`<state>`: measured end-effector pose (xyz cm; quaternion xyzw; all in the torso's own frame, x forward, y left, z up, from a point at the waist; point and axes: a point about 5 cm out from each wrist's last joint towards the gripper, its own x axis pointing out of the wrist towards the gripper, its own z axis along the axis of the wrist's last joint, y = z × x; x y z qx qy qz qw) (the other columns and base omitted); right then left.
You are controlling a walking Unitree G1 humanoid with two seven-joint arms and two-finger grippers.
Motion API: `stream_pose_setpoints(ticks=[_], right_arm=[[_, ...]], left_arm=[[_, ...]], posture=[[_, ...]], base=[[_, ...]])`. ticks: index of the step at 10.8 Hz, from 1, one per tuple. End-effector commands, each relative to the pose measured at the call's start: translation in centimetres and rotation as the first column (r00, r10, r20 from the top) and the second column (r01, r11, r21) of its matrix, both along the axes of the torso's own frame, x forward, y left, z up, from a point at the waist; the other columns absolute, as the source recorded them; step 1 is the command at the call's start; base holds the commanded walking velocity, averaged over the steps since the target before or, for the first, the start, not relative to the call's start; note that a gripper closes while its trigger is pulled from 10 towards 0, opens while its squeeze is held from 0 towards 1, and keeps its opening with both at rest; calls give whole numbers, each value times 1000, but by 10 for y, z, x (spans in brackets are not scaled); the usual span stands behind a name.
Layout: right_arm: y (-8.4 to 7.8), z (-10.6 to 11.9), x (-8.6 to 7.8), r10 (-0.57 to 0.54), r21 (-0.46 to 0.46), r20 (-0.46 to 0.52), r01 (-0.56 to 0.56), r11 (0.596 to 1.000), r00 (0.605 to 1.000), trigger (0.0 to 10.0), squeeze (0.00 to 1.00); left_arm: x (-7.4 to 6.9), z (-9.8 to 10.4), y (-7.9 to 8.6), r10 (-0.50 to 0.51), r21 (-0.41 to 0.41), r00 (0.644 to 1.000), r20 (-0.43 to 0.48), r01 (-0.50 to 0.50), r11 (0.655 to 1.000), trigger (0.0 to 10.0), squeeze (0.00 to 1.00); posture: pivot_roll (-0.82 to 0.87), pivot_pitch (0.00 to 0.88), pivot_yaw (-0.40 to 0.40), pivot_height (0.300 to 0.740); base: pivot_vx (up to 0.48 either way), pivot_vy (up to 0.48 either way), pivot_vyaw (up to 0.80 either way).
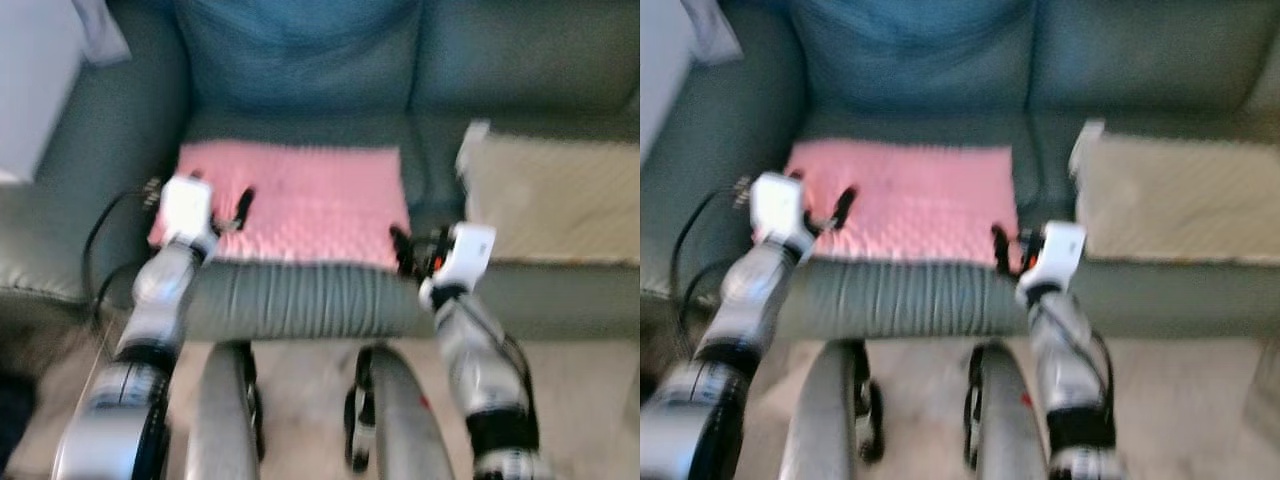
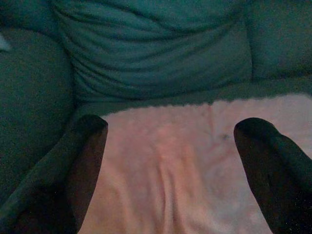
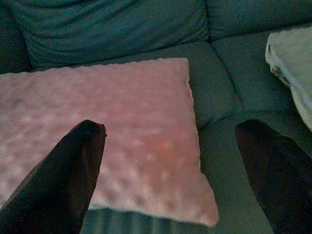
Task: Move the pillow to the sofa
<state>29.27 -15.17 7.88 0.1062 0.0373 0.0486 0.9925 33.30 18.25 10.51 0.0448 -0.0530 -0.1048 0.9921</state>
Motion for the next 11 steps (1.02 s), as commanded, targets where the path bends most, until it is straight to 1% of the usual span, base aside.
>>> stream_pose_setpoints(ticks=[1,2,3,4,5,6,7,8,9,10,11], right_arm=[[0,-1,-6,-1,-18,8,2,1000,1000,10000,1000],[-3,-6,-12,-1,-2,-13,1,1000,1000,10000,1000],[-6,-8,-15,0,13,-29,0,1000,1000,10000,996],[-10,-7,-20,55,-21,-3,-55,998,998,10000,0],[-12,-6,-19,59,-35,-4,-59,998,998,10000,0],[-10,-6,-18,60,-50,-4,-60,997,998,10000,0],[-5,-3,-15,62,-43,4,-62,997,998,10000,0],[-1,1,-12,73,-47,19,-72,996,997,10000,0],[-1,2,-10,77,-48,24,-76,996,997,10000,0],[-3,5,-6,80,-54,33,-78,995,996,10000,0],[-4,6,-4,78,-60,36,-76,995,996,10000,0]], left_arm=[[-12,-9,8,14,-11,1000,-27,-15,1000,10000,1000],[-24,-22,19,72,-37,995,-76,-75,997,10000,0],[-31,-29,20,83,-54,991,-101,-89,995,10000,0],[-48,-43,12,49,-41,988,-146,-55,998,10000,0],[-54,-46,1,12,-43,988,-151,-19,999,10000,0],[-57,-47,-5,6,-48,987,-163,-14,999,10000,0],[-56,-48,-9,-4,-53,985,-174,-6,999,10000,0],[-50,-45,-15,-21,-54,985,-173,12,998,10000,0],[-46,-42,-18,-26,-55,985,-171,16,998,10000,0],[-39,-38,-20,-26,-51,986,-162,18,999,10000,0],[-35,-34,-19,-20,-51,987,-158,12,999,10000,0]], posture=[[-3,12,-38,626],[1,0,-51,626],[2,0,-62,626],[1,0,-76,626],[-4,0,-83,636],[-8,0,-84,651],[-14,0,-84,671],[-25,0,-80,696],[-31,0,-77,711],[-39,0,-72,731],[-43,0,-68,740]], base=[[0,0,0],[0,0,0],[0,0,0],[0,0,0],[0,0,0],[0,0,0],[0,0,0],[0,0,0],[0,0,0],[0,0,0],[0,0,0]])
